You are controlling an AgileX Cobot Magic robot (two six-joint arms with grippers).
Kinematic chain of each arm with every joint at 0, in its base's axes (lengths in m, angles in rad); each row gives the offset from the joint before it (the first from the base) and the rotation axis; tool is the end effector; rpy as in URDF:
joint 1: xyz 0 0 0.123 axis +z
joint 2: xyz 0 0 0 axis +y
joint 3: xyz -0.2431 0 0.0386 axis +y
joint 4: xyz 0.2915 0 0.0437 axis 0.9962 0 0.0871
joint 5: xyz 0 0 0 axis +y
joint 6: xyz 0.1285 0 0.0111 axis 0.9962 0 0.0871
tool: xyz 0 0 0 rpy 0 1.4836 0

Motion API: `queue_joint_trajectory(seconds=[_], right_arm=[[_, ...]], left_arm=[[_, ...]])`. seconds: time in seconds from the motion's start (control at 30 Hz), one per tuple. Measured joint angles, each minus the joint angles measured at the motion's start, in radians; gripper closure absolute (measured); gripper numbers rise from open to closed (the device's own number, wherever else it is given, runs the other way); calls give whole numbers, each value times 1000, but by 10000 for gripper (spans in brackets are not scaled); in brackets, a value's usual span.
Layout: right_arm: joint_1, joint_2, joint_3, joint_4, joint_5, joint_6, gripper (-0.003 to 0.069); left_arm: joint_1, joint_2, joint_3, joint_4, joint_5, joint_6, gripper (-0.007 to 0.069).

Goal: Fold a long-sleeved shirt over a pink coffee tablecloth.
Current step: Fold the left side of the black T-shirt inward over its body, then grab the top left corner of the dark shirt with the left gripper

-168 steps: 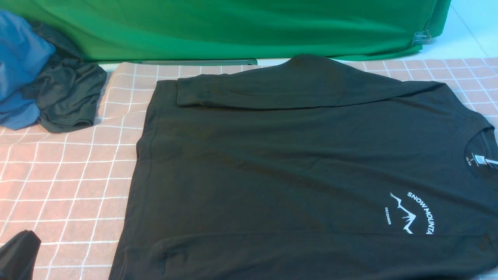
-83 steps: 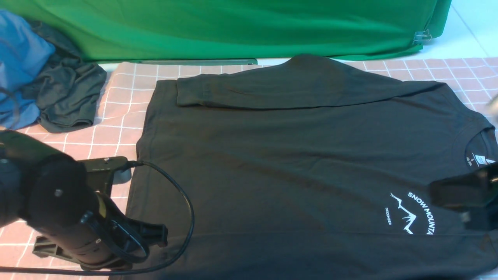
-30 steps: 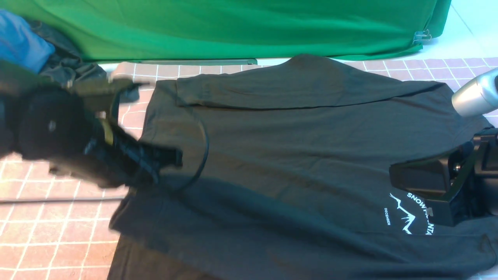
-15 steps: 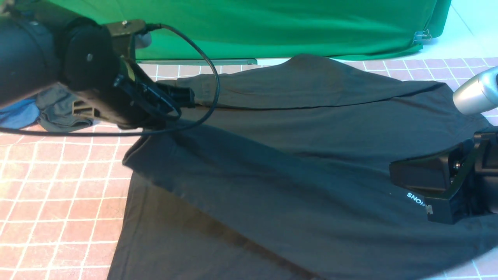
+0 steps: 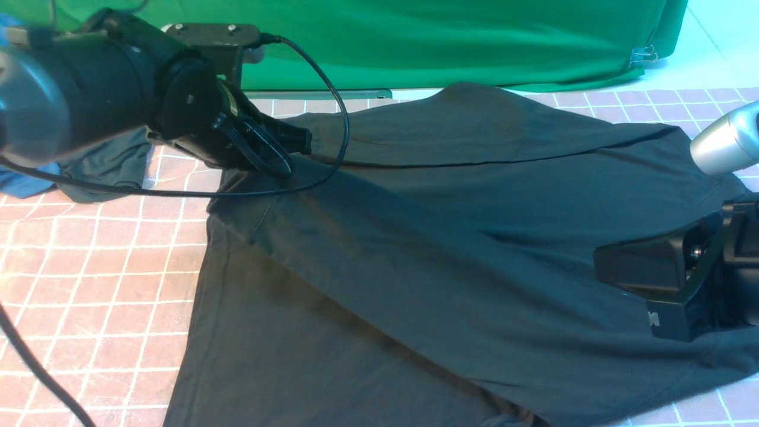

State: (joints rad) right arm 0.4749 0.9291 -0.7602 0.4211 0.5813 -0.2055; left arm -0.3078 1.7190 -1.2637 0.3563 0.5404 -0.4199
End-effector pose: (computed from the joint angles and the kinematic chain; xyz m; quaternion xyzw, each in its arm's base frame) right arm 0.2377 0.1548 0.2616 -0.1927 0.8641 0.2357 0.4008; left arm 0.4223 -0.1099 0.1709 0.0617 0.9356 0.0129 0.3473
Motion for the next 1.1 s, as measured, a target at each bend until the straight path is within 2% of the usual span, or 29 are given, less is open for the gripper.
queue_joint_trajectory(seconds=[0.37,0.47,0.63,0.67,0.73,0.77,0.87,1.03,1.1], right_arm=[[0,0,0,0,0,18,578],[0,0,0,0,0,18,575],[0,0,0,0,0,24,569],[0,0,0,0,0,24,569],[0,0,0,0,0,27,569],[0,0,0,0,1,29,569],[0,0,0,0,2,34,569],[0,0,0,0,2,42,569],[0,0,0,0,2,44,569]], left_arm=[[0,93,-2,84,-105,4,582],[0,105,-2,128,-135,-35,516],[0,106,-9,154,-174,-74,363],[0,106,-23,154,-171,-103,326],[0,107,-50,153,-148,-173,303],[0,110,-109,138,-87,-251,304],[15,132,-242,76,25,-283,316],[108,240,-458,-209,144,-200,381],[144,278,-501,-289,162,-156,379]])
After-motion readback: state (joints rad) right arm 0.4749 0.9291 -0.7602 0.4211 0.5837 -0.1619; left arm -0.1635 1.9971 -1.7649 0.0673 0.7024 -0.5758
